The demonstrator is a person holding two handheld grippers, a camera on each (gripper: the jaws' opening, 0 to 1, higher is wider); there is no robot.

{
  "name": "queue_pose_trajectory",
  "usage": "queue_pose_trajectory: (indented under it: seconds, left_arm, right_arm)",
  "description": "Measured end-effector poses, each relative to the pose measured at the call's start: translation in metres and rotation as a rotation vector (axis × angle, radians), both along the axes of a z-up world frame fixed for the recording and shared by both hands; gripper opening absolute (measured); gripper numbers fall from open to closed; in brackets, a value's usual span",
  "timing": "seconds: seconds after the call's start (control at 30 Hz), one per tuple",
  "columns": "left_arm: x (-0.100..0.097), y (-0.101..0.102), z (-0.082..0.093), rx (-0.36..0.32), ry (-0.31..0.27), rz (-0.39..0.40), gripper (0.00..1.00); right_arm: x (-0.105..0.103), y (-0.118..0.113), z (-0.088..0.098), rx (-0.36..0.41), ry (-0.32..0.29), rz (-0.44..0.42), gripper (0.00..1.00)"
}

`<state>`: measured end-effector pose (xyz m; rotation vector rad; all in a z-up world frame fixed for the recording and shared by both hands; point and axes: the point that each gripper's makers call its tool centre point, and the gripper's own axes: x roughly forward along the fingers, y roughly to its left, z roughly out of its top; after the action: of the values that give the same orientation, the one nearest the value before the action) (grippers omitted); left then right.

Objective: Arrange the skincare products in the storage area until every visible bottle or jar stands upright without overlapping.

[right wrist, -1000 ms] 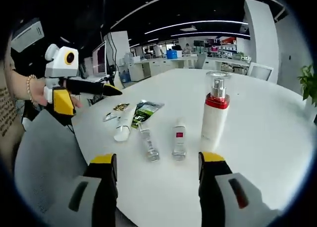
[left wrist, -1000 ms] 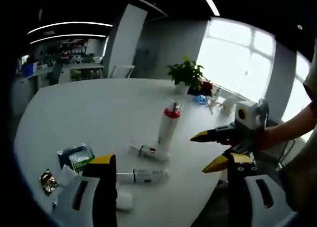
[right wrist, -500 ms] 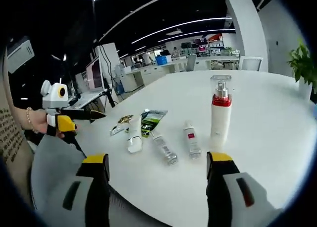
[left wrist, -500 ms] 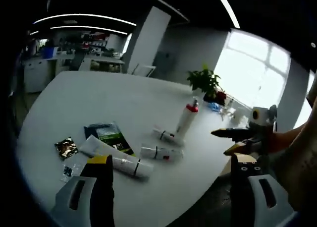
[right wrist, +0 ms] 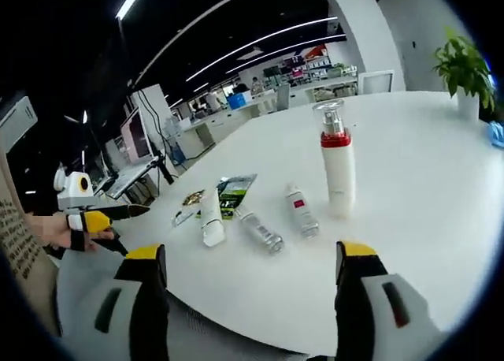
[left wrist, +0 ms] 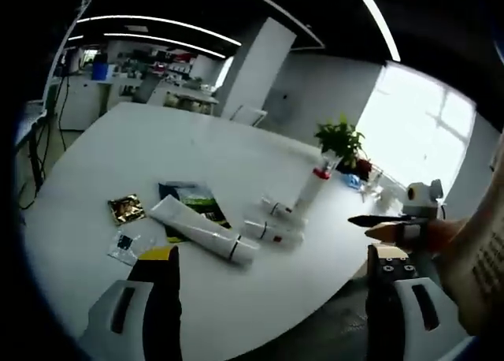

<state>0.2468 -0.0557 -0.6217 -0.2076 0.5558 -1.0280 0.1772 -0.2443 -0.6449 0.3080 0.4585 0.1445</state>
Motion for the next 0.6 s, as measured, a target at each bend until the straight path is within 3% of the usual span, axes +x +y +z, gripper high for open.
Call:
queue_pose_trajectory:
  seconds: [0.47,0.6]
  left_arm:
    - [-0.003,-0.001,-0.003,0.016,0.001,-0.015,0.97]
    - [-0.004,-0.002,-0.003,0.017,0.0,-0.025,0.97]
  right_arm:
    - [0.007,-0.008,-0.007,-0.071,0.052,0.034,0.86]
    - [0.019,-0.016,-0.012,-0.148,0.093,0.068,0.74]
